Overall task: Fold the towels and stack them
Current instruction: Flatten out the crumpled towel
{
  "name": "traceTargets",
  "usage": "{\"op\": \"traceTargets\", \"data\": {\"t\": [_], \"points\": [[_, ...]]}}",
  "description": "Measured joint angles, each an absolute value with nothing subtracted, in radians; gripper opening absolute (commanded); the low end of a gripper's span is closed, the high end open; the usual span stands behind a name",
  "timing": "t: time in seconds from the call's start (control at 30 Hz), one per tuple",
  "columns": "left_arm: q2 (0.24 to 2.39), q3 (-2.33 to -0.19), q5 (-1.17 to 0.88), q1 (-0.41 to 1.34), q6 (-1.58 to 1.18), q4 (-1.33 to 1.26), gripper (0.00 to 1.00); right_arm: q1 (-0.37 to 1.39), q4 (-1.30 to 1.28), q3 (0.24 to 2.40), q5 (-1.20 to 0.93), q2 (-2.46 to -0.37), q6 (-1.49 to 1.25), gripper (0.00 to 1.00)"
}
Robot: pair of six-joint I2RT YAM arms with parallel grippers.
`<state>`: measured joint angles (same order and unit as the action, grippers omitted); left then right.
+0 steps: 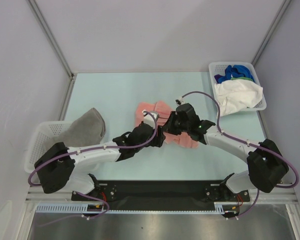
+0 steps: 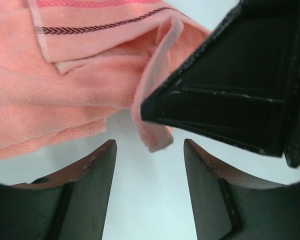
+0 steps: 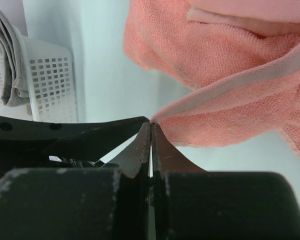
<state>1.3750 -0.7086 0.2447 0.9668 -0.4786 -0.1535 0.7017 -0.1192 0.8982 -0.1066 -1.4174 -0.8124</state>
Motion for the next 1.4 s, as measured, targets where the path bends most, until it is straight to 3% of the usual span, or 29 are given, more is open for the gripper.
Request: {"op": "traceTargets", "data": {"t": [0.33,0.43,0.53,0.63,0.67,0.8,0.83,0.87,1.3,1.4], "points": [[1.382,-0.709,0.326,0.978,-0.451,-0.158,0.53,0.728,-0.096,0.910,-0.115,-1.447,-0.835,0.00],[1.392,-0.706,0.339,0.980,-0.450,-0.162,0.43,0.732,-0.091,0.912,-0.115,-1.455,-0.838,0.00],[1.392,-0.695,0.351,0.980,-0.450,-0.175,0.25,0.737,-0.090,0.913,-0.115,-1.457,-0.838,0.02],[1.391,-0.683,0.371,0.982,-0.452,-0.188,0.00,0.739,-0.083,0.913,-0.115,-1.458,-0.838,0.13],[1.391,-0.682,0.377,0.982,-0.453,-0.189,0.00,0.739,-0.083,0.913,-0.115,-1.459,-0.839,0.22],[1.391,-0.680,0.411,0.984,-0.454,-0.192,0.00,0.741,-0.094,0.917,-0.094,-1.459,-0.826,0.42],[1.389,-0.679,0.420,0.984,-0.461,-0.186,0.00,0.739,-0.102,0.919,-0.082,-1.458,-0.820,0.57],[1.387,-0.678,0.427,0.984,-0.469,-0.175,0.00,0.737,-0.112,0.919,-0.066,-1.457,-0.814,0.61],[1.313,-0.612,0.406,0.964,-0.585,-0.045,0.00,0.708,-0.283,0.902,0.282,-1.430,-0.632,0.54],[1.312,-0.601,0.378,0.937,-0.597,-0.038,0.00,0.708,-0.288,0.896,0.311,-1.482,-0.604,0.42]]}}
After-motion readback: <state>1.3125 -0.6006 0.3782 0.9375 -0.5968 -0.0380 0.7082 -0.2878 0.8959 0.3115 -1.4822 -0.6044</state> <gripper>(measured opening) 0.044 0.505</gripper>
